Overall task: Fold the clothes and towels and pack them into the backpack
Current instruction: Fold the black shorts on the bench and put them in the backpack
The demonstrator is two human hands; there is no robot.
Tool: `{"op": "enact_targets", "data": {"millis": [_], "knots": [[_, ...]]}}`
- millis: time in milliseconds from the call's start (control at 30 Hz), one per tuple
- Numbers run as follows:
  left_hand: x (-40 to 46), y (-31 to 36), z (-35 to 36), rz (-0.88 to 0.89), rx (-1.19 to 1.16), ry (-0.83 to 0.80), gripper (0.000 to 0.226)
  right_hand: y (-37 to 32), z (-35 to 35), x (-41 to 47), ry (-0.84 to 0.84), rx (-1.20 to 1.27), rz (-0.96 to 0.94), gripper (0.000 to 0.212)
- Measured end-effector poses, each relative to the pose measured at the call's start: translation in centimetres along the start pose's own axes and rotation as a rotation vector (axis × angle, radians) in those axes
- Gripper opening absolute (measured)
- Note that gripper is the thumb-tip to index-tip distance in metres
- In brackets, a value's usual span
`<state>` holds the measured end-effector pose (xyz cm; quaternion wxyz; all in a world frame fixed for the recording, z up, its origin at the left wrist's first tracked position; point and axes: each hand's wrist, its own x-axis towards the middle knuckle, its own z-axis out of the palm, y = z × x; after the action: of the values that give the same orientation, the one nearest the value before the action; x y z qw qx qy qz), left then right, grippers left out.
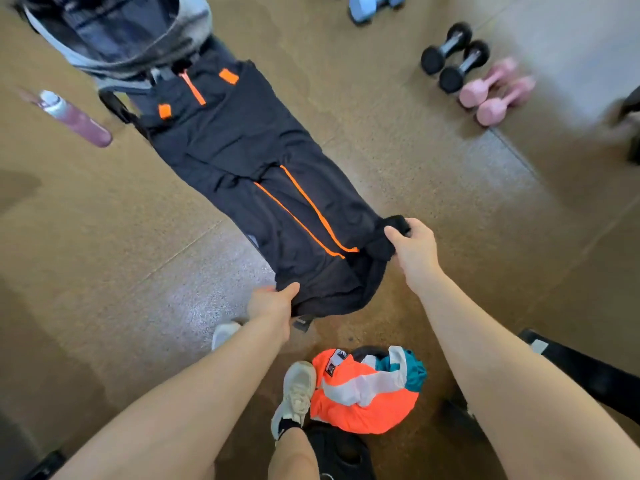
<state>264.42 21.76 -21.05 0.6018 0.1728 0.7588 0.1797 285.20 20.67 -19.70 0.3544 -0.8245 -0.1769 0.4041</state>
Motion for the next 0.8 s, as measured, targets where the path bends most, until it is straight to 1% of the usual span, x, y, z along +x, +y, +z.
{"op": "enact_targets", "data": {"millis": [100,200,333,467,600,667,700,733,800], "knots": [[1.3,4.4,-1.4,-0.001,-0.043,-0.034,0.024,-4.2,3.0,1.1,-0.027,-0.076,-0.099,0.017],[4.4,9.2,-3.4,-0.045,-0.022,-0.156,0.020,-8.2,7.1,3.3,-0.048,-0.109,-0.133,0.016],[10.5,16.4,-6.3,-0.083,-0.131,-0.276,0.018,-13.4,14.4,8.3,-0.053,-0.152,-0.129,0.012],[17.0,23.7,-8.3,-0.135,-0.273,-0.267,0.017,-19.3,21.7,13.2,-0.068,-0.177,-0.090,0.018],[23.4,30.0,-9.7,-0.162,-0.354,-0.211,0.015,-23.4,27.6,18.2,-0.078,-0.062,-0.048,0.011],[26.9,31.8,-10.2,-0.147,-0.373,-0.182,0.015,-24.0,29.9,20.9,-0.057,-0.026,-0.044,0.013],[28.5,32.4,-10.5,-0.140,-0.330,-0.173,0.018,-24.0,31.0,22.1,-0.049,-0.035,-0.054,0.014],[29.9,32.7,-10.7,-0.122,-0.207,-0.159,0.026,-23.8,31.9,23.1,-0.051,-0.079,-0.066,0.018],[32.4,32.5,-11.0,0.002,0.211,-0.139,0.048,-22.8,33.3,25.0,-0.071,-0.260,-0.101,0.027]]}}
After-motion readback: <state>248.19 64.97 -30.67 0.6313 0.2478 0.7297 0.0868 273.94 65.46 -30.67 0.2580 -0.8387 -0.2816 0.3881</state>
